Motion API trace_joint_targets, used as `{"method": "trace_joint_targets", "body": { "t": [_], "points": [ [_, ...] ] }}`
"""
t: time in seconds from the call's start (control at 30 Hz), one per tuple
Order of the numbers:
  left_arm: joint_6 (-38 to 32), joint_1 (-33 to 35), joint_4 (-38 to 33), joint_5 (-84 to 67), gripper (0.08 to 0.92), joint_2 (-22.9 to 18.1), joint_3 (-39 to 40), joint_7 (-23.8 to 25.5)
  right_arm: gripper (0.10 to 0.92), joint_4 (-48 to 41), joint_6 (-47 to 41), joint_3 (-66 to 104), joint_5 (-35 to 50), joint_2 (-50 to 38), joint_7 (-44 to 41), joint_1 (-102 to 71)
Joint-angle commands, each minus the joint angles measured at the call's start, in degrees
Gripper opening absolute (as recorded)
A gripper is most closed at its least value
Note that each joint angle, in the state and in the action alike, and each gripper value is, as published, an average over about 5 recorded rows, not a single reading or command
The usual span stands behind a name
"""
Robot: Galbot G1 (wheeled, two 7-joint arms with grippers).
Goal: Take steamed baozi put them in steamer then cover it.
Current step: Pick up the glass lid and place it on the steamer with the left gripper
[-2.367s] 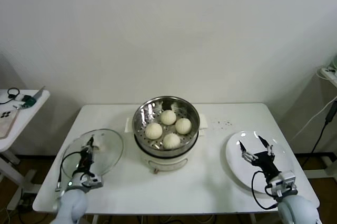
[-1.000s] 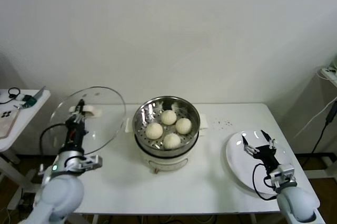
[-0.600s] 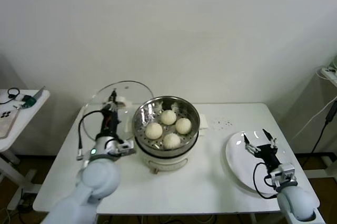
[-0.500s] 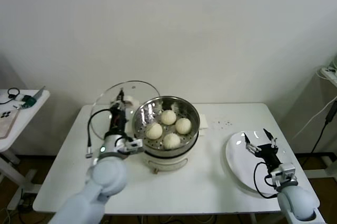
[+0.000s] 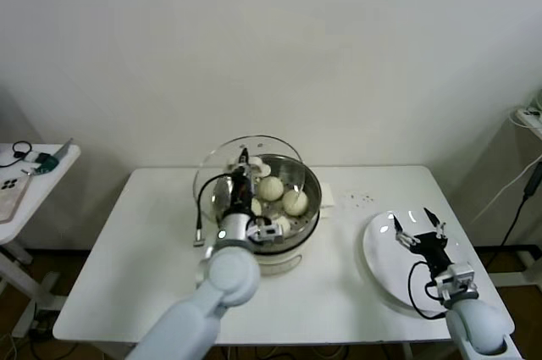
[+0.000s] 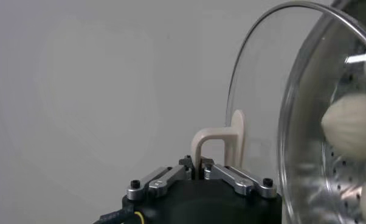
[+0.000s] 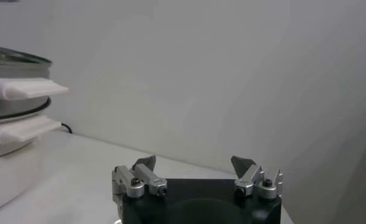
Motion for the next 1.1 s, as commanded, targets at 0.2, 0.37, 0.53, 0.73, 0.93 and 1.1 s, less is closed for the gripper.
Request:
{"method": "trace_joint_targets", "body": {
  "t": [0.2,0.37,0.53,0.73,0.93,1.1],
  "points": [
    [2.8,-3.3,9.6,3.9,0.146,-6.5,2.5,2.0,0.823,-0.4,0.2,0.4,-0.8,0.4,-0.1,-0.2],
    [2.8,-2.9,10.6,4.7,0.146,-7.2,1.6,1.9,0.823,-0.4,0.2,0.4,-0.8,0.5,-0.2,-0.1],
    [2.8,-2.2,10.9,6.6,0.146,-7.6,1.5,2.7,0.823,-0.6,0.2,0.3,-1.0,0.6,-0.3,0.0],
    [2.7,-2.4,11.3,8.1,0.146,-7.2,1.6,4.1,0.823,-0.7,0.3,0.4,-1.1,0.7,-0.3,0.1],
    [2.8,-2.7,11.1,8.5,0.146,-7.0,2.5,4.8,0.823,-0.8,0.3,0.4,-1.2,0.8,-0.4,0.0],
    [2.8,-2.7,11.0,8.6,0.146,-7.5,2.9,5.2,0.823,-0.8,0.4,0.4,-1.3,1.0,-0.4,0.0]
  ]
}}
